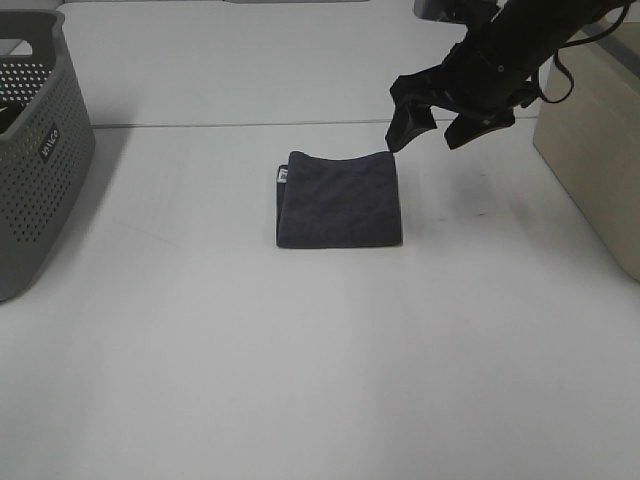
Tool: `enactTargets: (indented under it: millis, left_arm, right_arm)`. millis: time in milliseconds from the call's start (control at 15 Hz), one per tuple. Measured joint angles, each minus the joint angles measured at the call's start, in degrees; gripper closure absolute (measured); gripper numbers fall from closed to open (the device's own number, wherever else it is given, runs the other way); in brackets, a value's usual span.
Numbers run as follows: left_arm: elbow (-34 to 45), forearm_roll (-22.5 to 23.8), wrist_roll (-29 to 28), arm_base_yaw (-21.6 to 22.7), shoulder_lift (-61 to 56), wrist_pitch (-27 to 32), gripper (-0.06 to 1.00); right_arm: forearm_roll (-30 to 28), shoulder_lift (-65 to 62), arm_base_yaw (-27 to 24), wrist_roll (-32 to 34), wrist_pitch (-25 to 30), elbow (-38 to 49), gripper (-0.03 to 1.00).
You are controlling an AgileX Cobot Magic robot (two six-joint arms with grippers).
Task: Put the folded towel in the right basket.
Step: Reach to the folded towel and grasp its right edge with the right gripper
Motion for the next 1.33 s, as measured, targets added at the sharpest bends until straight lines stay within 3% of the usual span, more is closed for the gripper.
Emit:
enactTargets:
  millis: [267,600,933,1333]
  left_arm:
    - [0.0,0.0,0.0,0.0,0.0,0.0,-0.04]
    - [0.0,0.0,0.0,0.0,0.0,0.0,-0.04]
    - [0.0,0.0,0.0,0.0,0.0,0.0,-0.04]
    - [0.0,0.0,0.0,0.0,0.0,0.0,-0.04]
  right_arm:
    - [1.1,10.5,0.0,0.2,9.2,-12.0,0.21]
    - [2.9,21.9,0.0,0.2,14.2,-23.4,0.21]
    - [9.0,26.4,-2.6,0.2,14.4,-26.0,0.25]
    - [8.3,26.5,-2.9,0.2,10.7,-26.0,0.28]
